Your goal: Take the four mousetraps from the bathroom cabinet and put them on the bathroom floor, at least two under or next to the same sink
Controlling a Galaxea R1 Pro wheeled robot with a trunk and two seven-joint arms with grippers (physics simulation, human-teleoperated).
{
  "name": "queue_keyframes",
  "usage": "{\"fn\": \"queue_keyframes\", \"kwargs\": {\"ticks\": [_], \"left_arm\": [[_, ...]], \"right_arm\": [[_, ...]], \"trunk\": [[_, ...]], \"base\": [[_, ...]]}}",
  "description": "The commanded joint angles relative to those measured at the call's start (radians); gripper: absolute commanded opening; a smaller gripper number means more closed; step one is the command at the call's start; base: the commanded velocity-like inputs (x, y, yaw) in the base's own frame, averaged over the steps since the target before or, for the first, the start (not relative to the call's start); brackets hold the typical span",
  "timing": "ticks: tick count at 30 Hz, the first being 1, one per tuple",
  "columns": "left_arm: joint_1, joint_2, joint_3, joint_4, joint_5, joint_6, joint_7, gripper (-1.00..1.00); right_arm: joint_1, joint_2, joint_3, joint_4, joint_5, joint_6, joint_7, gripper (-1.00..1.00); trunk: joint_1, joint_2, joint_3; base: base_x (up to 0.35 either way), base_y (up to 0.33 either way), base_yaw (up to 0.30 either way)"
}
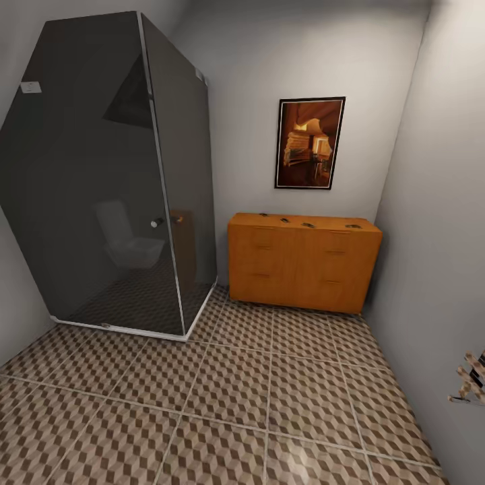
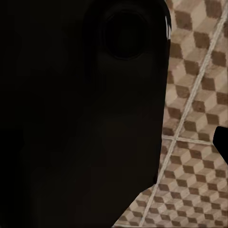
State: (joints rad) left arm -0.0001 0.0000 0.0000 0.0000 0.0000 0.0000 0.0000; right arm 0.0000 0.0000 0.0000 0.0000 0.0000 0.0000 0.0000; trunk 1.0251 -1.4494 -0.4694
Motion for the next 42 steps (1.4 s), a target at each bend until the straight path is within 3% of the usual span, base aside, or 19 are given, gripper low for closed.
{"fn": "queue_keyframes", "kwargs": {"ticks": [1,31,42], "left_arm": [[0.0,0.0,0.0,0.0,0.0,0.0,0.0,1.0],[0.002,-0.005,0.001,-0.029,0.0,-0.006,-0.001,1.0],[0.002,-0.005,0.001,-0.029,0.0,-0.006,-0.002,1.0]], "right_arm": [[0.0,0.0,0.0,0.0,0.0,0.0,0.0,1.0],[-0.006,0.005,0.003,-0.002,-0.004,-0.005,0.005,1.0],[-0.006,0.005,-0.001,-0.002,-0.014,-0.005,0.005,1.0]], "trunk": [[0.0,-0.001,-0.001],[0.0,-0.001,-0.001],[0.0,-0.001,-0.001]], "base": [[0.0,0.0,0.0],[0.0,0.0,-0.001],[0.0,0.0,-0.166]]}}
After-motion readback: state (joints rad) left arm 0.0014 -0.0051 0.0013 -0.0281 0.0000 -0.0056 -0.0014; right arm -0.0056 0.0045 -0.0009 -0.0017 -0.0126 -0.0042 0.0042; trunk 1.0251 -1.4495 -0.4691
